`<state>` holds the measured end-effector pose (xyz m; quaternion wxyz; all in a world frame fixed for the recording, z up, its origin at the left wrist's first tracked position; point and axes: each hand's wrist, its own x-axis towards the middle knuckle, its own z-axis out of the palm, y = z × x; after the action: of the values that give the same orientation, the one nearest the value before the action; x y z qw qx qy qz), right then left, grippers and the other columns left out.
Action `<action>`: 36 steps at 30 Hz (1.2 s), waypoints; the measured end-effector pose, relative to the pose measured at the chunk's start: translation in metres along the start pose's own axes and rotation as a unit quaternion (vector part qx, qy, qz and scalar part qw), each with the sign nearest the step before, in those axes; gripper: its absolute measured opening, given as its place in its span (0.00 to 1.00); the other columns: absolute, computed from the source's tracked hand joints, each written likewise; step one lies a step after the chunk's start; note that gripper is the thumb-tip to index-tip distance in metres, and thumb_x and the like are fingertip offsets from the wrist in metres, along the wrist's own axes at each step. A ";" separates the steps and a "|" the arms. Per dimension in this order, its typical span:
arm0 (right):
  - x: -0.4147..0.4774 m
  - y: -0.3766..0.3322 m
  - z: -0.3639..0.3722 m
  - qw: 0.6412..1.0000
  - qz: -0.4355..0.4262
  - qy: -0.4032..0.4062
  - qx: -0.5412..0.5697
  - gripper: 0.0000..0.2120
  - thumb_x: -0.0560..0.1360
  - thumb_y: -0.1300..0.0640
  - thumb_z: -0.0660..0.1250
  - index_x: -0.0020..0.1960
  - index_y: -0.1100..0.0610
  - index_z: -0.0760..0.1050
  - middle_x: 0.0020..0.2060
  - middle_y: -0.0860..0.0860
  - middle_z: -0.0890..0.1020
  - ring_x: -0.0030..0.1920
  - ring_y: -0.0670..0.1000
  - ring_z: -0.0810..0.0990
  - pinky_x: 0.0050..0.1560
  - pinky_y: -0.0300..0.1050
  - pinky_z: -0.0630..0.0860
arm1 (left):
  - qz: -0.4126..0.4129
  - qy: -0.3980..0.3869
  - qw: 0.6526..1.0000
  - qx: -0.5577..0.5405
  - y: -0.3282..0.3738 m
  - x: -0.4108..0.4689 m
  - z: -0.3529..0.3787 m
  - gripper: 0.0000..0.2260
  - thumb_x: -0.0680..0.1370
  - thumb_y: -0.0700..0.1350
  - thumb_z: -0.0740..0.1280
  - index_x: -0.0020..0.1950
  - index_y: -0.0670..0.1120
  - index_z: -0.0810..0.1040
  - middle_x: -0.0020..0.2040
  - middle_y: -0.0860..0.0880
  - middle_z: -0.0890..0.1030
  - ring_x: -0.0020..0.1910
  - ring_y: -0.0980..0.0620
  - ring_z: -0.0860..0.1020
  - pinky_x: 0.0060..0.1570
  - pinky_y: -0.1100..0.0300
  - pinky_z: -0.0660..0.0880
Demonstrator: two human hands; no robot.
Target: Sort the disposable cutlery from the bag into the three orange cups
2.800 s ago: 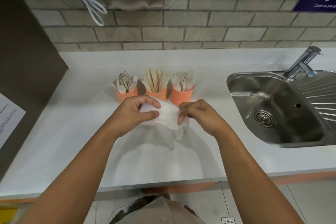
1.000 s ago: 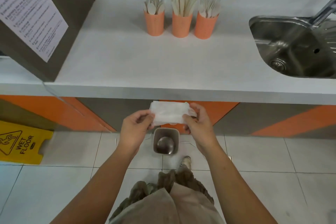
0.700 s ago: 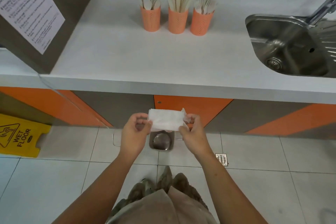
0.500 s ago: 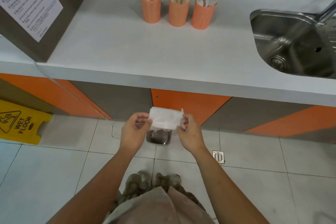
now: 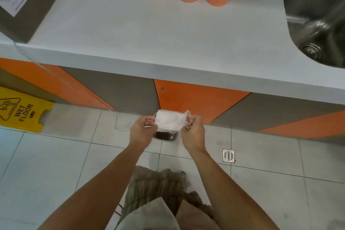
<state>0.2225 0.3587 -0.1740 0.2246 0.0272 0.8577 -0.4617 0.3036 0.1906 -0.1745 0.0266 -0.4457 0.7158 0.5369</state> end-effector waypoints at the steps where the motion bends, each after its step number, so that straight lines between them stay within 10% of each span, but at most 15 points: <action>1: 0.009 0.007 0.009 1.000 0.001 0.002 0.006 0.15 0.77 0.68 0.66 0.57 0.53 0.66 0.53 0.53 0.80 0.50 0.52 0.81 0.39 0.31 0.73 | -0.002 0.003 1.000 0.007 -0.008 0.010 0.004 0.10 0.78 0.40 0.71 0.57 0.51 0.80 0.48 0.53 0.83 0.49 0.51 0.82 0.52 0.53 0.84; 11: 0.115 0.134 0.117 0.998 0.054 -0.001 -0.026 0.12 0.75 0.67 0.69 0.52 0.56 0.69 0.57 0.54 0.74 0.49 0.49 0.75 0.39 0.26 0.70 | -0.008 0.005 0.998 0.058 -0.125 0.130 0.070 0.09 0.78 0.40 0.72 0.54 0.53 0.81 0.49 0.54 0.84 0.48 0.54 0.83 0.40 0.65 0.78; 16: 0.160 0.193 0.162 0.993 0.099 -0.041 -0.042 0.12 0.76 0.63 0.70 0.55 0.53 0.70 0.60 0.53 0.76 0.53 0.51 0.77 0.54 0.42 0.80 | -0.019 0.008 0.996 0.092 -0.177 0.181 0.103 0.08 0.79 0.41 0.72 0.54 0.53 0.81 0.51 0.52 0.83 0.51 0.49 0.82 0.42 0.69 0.74; 22: 0.188 0.233 0.190 0.971 0.127 -0.164 -0.115 0.38 0.75 0.49 0.72 0.80 0.44 0.56 0.74 0.54 0.63 0.72 0.62 0.68 0.70 0.59 0.75 | -0.053 -0.037 0.984 0.166 -0.213 0.223 0.129 0.16 0.80 0.44 0.71 0.68 0.46 0.79 0.62 0.46 0.83 0.57 0.47 0.81 0.60 0.55 0.78; 26: 0.192 0.242 0.191 0.939 0.170 -0.228 -0.195 0.48 0.77 0.43 0.69 0.82 0.39 0.36 0.83 0.54 0.41 0.81 0.68 0.50 0.76 0.66 0.64 | -0.044 -0.097 0.958 0.265 -0.214 0.228 0.129 0.16 0.81 0.48 0.69 0.68 0.45 0.77 0.62 0.42 0.83 0.58 0.41 0.81 0.60 0.49 0.78; 36: 0.153 0.177 0.165 0.922 0.122 -0.250 -0.270 0.44 0.78 0.42 0.68 0.83 0.46 0.44 0.83 0.54 0.46 0.82 0.64 0.46 0.79 0.66 0.55 | 0.024 -0.133 0.947 0.291 -0.141 0.175 0.091 0.22 0.82 0.45 0.68 0.75 0.44 0.70 0.67 0.40 0.79 0.66 0.40 0.76 0.63 0.49 0.73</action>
<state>0.1900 0.3030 -0.4528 0.4853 -0.0468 0.8556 -0.1738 0.2526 0.1521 -0.4087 0.2371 -0.3256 0.8414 0.3603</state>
